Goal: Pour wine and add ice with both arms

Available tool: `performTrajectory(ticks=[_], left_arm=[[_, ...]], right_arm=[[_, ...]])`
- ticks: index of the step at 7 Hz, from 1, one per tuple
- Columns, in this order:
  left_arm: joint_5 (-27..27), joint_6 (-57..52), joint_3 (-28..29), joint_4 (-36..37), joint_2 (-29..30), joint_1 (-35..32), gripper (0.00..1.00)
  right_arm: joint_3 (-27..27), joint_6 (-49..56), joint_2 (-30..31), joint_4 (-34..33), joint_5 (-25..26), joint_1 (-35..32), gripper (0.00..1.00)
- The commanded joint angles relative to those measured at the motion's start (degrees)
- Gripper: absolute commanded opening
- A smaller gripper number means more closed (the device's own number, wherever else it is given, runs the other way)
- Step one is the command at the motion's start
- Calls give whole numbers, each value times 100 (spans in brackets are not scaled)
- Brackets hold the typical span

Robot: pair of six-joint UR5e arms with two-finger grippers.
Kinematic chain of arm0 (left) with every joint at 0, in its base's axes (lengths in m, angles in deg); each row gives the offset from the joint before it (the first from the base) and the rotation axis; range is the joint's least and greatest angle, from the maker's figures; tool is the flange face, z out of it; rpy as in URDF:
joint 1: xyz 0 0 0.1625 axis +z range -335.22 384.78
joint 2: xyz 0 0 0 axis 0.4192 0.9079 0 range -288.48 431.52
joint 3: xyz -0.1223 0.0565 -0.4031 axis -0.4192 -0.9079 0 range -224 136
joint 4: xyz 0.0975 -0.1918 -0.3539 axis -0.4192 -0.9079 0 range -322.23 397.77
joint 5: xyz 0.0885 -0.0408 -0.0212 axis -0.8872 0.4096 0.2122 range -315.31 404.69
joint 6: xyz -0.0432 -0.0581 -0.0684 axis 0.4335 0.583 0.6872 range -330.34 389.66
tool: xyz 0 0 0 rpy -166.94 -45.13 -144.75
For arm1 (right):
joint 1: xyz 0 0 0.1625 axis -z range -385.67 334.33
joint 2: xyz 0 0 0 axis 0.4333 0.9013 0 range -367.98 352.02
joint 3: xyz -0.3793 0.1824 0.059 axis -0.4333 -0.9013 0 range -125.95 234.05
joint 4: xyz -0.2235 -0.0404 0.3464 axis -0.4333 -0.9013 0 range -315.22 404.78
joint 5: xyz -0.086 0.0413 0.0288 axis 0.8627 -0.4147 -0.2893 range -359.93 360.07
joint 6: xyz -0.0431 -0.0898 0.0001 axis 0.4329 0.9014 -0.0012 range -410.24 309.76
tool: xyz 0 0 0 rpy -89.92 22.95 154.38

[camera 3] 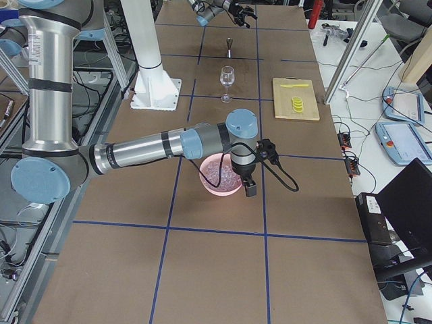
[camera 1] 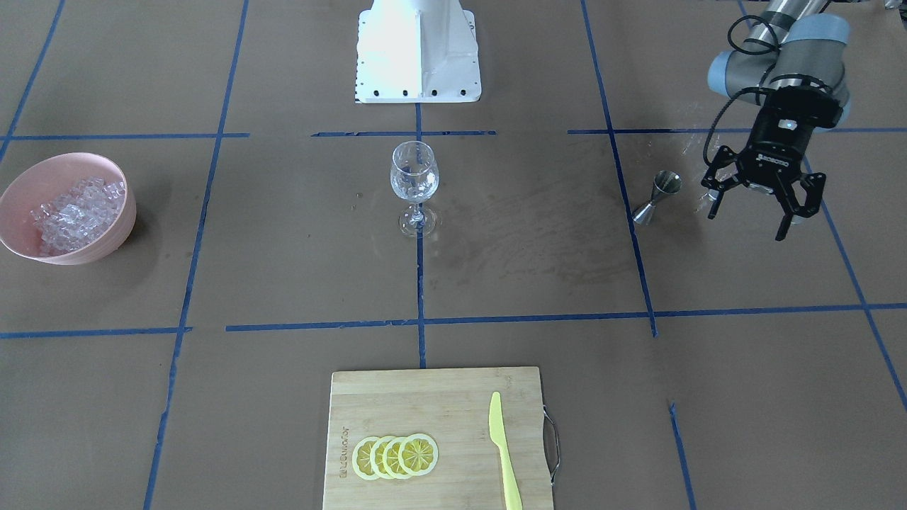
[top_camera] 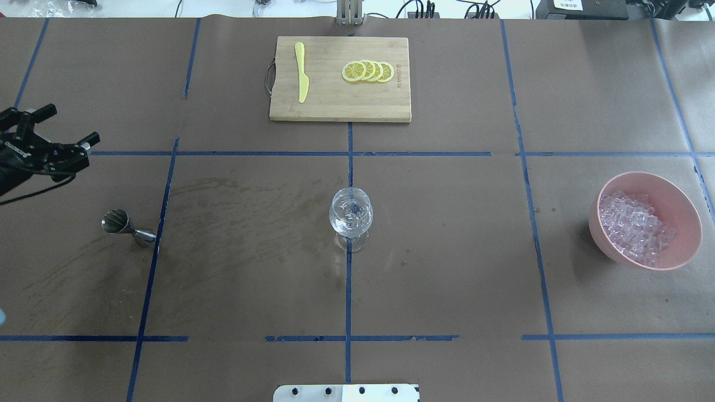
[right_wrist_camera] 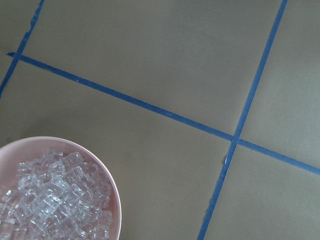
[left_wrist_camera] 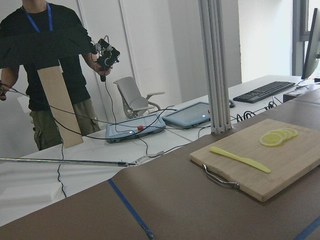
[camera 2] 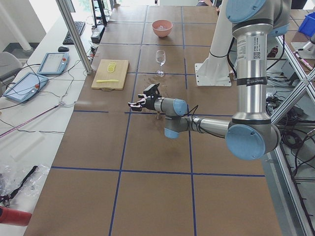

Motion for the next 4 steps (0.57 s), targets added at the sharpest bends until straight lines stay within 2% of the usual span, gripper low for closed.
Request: performTrajectory(ticks=[1,2,3,4], left_arm=[[2124,-140,-177,1845,292,-1572,100],[3039,-463,-239,2802,397,-2354,100],[3718,-1136,-239,3647,494,-2997,100],[3925,-1961,-239,4543,469,-3325,100]], right_arm=[[3,-73,-4,0,1,2,100],[3,-73,-4,0,-8,-7,100],[-6,-73,5,-8,1,2,100],[-15,-73,5,-8,1,2,100]])
